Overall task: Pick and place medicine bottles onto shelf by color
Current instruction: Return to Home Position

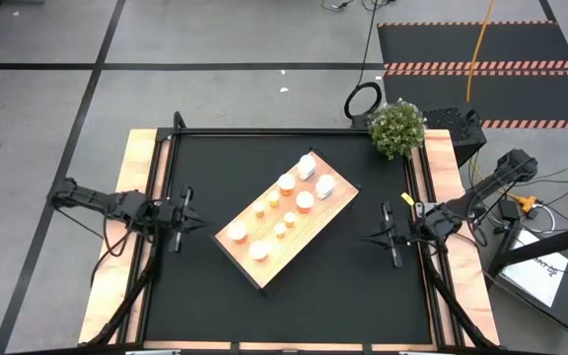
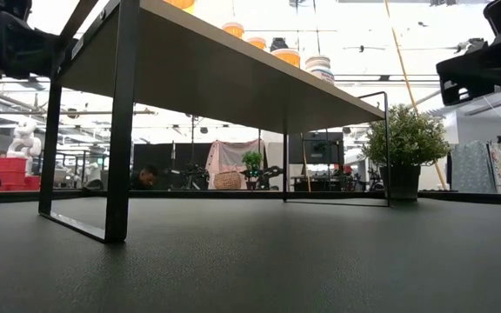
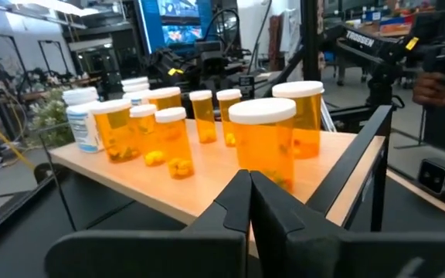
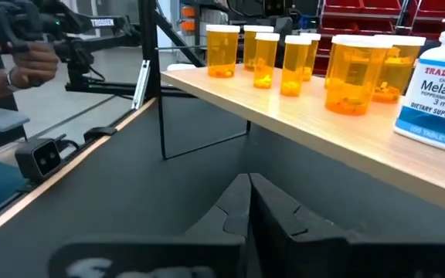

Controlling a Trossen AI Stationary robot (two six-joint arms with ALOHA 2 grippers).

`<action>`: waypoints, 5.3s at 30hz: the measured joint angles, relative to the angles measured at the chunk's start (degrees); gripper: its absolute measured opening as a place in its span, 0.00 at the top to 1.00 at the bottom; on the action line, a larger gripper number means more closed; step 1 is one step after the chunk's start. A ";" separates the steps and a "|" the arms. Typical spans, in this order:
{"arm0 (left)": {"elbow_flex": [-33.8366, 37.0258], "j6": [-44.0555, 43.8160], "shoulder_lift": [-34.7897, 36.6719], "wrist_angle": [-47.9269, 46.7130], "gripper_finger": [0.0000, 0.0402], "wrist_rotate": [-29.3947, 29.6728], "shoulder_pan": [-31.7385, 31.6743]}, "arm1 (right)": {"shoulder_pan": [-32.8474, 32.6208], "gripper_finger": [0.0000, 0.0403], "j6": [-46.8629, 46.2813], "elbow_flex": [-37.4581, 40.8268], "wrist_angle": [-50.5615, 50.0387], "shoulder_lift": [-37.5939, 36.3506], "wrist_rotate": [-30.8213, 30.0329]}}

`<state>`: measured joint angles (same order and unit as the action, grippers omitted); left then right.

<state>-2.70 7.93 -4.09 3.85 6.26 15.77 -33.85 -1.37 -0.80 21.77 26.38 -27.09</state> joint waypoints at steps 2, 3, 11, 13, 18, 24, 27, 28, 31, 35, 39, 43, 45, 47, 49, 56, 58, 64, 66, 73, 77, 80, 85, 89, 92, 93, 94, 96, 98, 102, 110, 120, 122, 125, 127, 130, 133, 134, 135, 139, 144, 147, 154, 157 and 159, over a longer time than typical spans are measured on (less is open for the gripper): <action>0.00 0.65 1.57 -0.86 0.99 0.06 -0.22 | 0.00 1.00 0.37 0.00 -1.29 -1.07 0.02; 0.00 0.89 2.51 -1.53 0.99 0.07 -0.49 | 0.00 1.00 0.60 0.00 -2.06 -1.63 0.02; -0.11 0.72 3.95 -2.86 0.99 0.18 -3.61 | 0.00 1.00 4.22 -0.01 -6.10 -8.10 0.33; -0.11 0.55 3.95 -2.55 0.99 -0.37 -4.13 | 0.00 1.00 4.98 -0.04 -7.44 -10.07 0.28; -0.13 0.39 3.95 -2.16 0.97 -0.55 -4.55 | 0.00 1.00 5.54 -0.04 -12.35 -14.94 0.33; -0.13 0.52 3.95 -1.91 0.99 -0.66 -4.54 | 0.00 1.00 7.78 -0.04 -16.67 -21.29 0.59; -0.13 0.46 3.95 -1.75 0.98 -0.66 -4.52 | 0.04 1.00 10.88 -0.04 -17.13 -24.16 3.48; -0.13 0.46 3.95 -1.54 0.97 -0.66 -4.52 | 0.05 1.00 12.30 -0.04 -17.27 -25.21 4.42; -0.15 0.82 3.95 -0.57 0.99 -0.65 -4.52 | 1.02 1.00 16.18 -0.04 -16.78 -26.28 4.75; -0.17 1.46 3.95 0.91 0.98 -0.67 -4.52 | 4.45 1.00 16.90 -0.04 -16.74 -26.31 6.50; -0.17 1.42 3.95 1.16 0.97 -0.67 -4.52 | 9.03 1.00 15.92 -0.04 -17.23 -26.28 11.72; -0.17 1.40 3.95 1.16 0.99 -0.66 -4.52 | 13.80 1.00 15.71 -0.04 -17.30 -26.28 15.83; -0.17 1.37 3.95 1.18 0.99 -0.66 -4.52 | 15.87 1.00 15.19 -0.04 -17.33 -26.28 16.92; -0.17 1.12 3.95 1.10 0.98 -0.68 -4.50 | 17.58 1.00 14.45 -0.04 -17.74 -26.28 17.84; -0.17 1.00 3.95 0.99 0.96 -0.68 -4.50 | 19.11 1.00 14.41 -0.04 -17.90 -26.28 19.32; -0.17 1.66 3.95 0.70 0.99 -0.67 -4.50 | 26.07 1.00 15.57 -0.04 -16.56 -26.28 26.91; -0.17 1.64 3.95 0.70 0.98 -0.67 -4.50 | 28.24 1.00 15.51 -0.04 -16.64 -26.28 28.74; -0.17 1.71 3.95 0.67 0.98 -0.72 -4.50 | 32.48 1.00 13.12 -0.04 -19.05 -26.29 33.12; -0.17 2.15 3.95 0.66 0.99 -0.72 -4.50 | 33.22 1.00 11.80 -0.04 -19.40 -26.17 32.85; -0.17 2.53 3.95 0.60 0.96 -0.77 -4.50 | 34.37 1.00 11.02 -0.04 -20.04 -25.75 29.78; -0.18 1.90 3.95 -0.11 0.99 -0.83 -4.50 | 34.56 1.00 10.56 -0.04 -20.05 -25.78 29.81; -0.17 1.02 3.95 -1.30 0.99 -0.83 -4.50 | 34.56 1.00 9.67 -0.04 -19.98 -25.78 29.83; -0.17 0.42 3.95 -2.21 0.98 -0.83 -4.50 | 34.54 1.00 9.80 -0.04 -19.90 -25.78 29.87; -0.17 0.28 3.95 -3.61 0.99 -0.83 -4.50 | 34.53 1.00 9.82 -0.04 -19.88 -25.78 29.88; -0.19 -0.14 3.95 -4.25 0.99 -0.83 -4.50 | 34.53 1.00 9.88 -0.04 -19.88 -25.78 29.90; -0.20 -0.14 3.95 -4.23 0.99 -0.83 -4.50 | 34.53 1.00 9.90 -0.04 -19.88 -25.78 29.90; -0.19 -0.14 3.95 -4.21 0.99 -0.83 -4.50 | 34.53 1.00 9.93 -0.04 -19.87 -25.78 29.90; -0.19 -0.03 3.95 -3.96 0.99 -0.83 -4.50 | 34.53 1.00 9.95 -0.04 -19.86 -25.78 29.90; -0.17 0.57 3.95 -3.52 0.99 -0.83 -4.50 | 34.53 1.00 9.95 -0.04 -19.86 -25.78 29.92; 1.66 2.74 3.97 1.31 0.99 -0.91 -4.51 | 34.53 1.00 9.95 -0.04 -19.84 -25.78 29.92; 2.12 4.30 3.86 2.20 0.99 -7.40 -7.10 | 34.53 1.00 9.95 -0.04 -19.80 -25.75 29.94; 2.10 3.14 3.79 -2.49 0.99 -11.32 -15.31 | 34.53 1.00 9.95 -0.04 -19.81 -25.75 29.94; 2.10 2.87 3.60 -2.51 0.98 -11.23 -16.11 | 34.53 1.00 9.95 -0.04 -19.81 -25.75 29.94; 2.10 2.48 3.58 -2.46 0.96 -11.21 -16.84 | 34.53 1.00 9.95 -0.04 -19.81 -25.75 29.94; 2.10 2.07 3.58 -2.44 0.95 -11.15 -17.13 | 34.53 1.00 9.95 -0.04 -19.81 -25.75 29.94; 2.10 2.63 3.55 -2.45 0.95 -10.75 -17.25 | 34.53 1.00 9.95 -0.04 -19.81 -25.75 29.94; 2.10 3.52 3.53 -2.44 0.97 -10.73 -17.24 | 34.53 1.00 9.95 -0.04 -19.81 -25.75 29.94; 2.10 3.63 3.51 -2.44 0.97 -10.73 -17.24 | 34.53 1.00 9.95 -0.04 -19.81 -25.75 29.94; 2.10 3.62 3.51 -2.44 0.98 -10.73 -17.24 | 34.53 1.00 9.95 -0.04 -19.81 -25.75 29.94; 2.10 3.49 3.51 -2.42 0.99 -10.73 -17.24 | 34.53 1.00 9.95 -0.04 -19.81 -25.75 29.94; 2.10 3.53 3.51 -2.40 0.95 -10.73 -17.24 | 34.53 1.00 9.95 -0.04 -19.81 -25.75 29.94; 2.10 3.62 3.51 -2.38 0.93 -10.71 -17.24 | 34.53 1.00 9.95 -0.04 -19.81 -25.75 29.94; 2.10 3.60 3.51 -2.38 0.93 -10.71 -17.24 | 34.53 1.00 9.95 -0.04 -19.81 -25.75 29.94; 2.10 3.60 3.51 -2.36 0.94 -10.69 -17.24 | 34.53 1.00 9.95 -0.04 -19.81 -25.75 29.94; 2.10 3.62 3.51 -2.37 0.94 -10.69 -17.24 | 34.53 1.00 9.95 -0.04 -19.81 -25.75 29.94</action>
<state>-0.60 11.54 -0.58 1.49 -4.43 -1.48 0.69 8.58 -0.84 1.96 0.62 2.85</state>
